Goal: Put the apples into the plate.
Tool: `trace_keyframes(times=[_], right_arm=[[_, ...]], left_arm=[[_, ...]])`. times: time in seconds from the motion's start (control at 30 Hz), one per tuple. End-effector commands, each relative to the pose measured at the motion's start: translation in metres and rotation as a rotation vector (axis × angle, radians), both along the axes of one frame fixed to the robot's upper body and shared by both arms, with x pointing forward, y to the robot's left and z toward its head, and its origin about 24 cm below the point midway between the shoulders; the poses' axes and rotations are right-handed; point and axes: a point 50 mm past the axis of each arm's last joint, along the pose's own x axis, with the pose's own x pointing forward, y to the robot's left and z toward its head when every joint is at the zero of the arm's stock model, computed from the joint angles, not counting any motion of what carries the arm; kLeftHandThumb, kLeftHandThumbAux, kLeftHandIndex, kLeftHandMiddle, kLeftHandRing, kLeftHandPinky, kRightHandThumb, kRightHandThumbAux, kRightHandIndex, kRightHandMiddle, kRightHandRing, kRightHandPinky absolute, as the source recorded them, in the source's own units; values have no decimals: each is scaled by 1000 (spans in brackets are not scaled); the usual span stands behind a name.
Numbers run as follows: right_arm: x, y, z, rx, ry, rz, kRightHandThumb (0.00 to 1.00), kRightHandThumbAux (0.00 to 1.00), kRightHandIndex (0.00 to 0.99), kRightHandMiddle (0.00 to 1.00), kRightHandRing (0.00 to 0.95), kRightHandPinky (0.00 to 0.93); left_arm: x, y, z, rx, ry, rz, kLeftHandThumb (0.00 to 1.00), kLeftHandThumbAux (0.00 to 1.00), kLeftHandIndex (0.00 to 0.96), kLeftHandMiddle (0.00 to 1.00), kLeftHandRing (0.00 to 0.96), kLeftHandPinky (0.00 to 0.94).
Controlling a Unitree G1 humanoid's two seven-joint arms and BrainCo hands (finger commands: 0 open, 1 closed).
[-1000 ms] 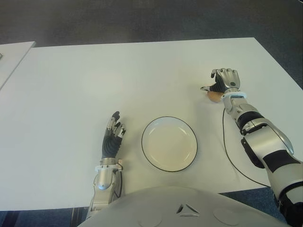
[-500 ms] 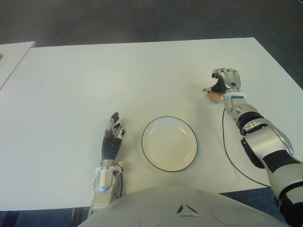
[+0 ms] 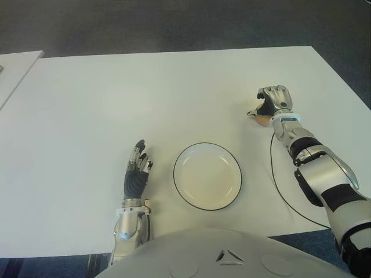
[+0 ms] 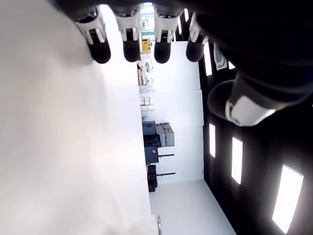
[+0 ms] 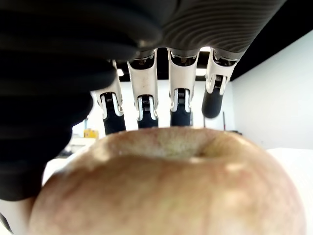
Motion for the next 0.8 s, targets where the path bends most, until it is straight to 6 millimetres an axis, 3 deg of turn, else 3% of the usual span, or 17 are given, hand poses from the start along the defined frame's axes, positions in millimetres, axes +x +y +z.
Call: trace_keyframes(times=[0.03,0.07,0.1,0.2,0.43,0.67,0.8], right_arm=[[-6,2,-13,16,69,5,711,705,415,338,233,26],[-6,1,-14,18,80,1,702,707,412,314,210,17],[-7,1,-14,19,88,-3,615,627,354,289,191,10],[-6,-1,-14,19,113,-10,499,529,266,246,159,3],[-6,-1,-15,13,143,-7,413,489,188,199,132,0],[-6,-1,-17,10,202,-6,354,484,85,82,28,0],[-6,-2,-20,-8,280,-20,258,422,17,17,5,0]], left_arm=[[-10,0,-10,4,84,9,71,493,40,38,8,4],[-10,1,-10,3,85,8,71,493,38,37,7,3],[-10,1,-10,2,85,7,70,492,37,35,6,1],[-10,1,-10,2,88,7,69,494,35,33,4,3],[-12,2,-9,5,94,9,69,495,38,33,5,5],[-12,3,-9,4,95,4,61,490,30,28,0,0],[-11,2,-8,3,92,2,57,481,28,27,0,0]])
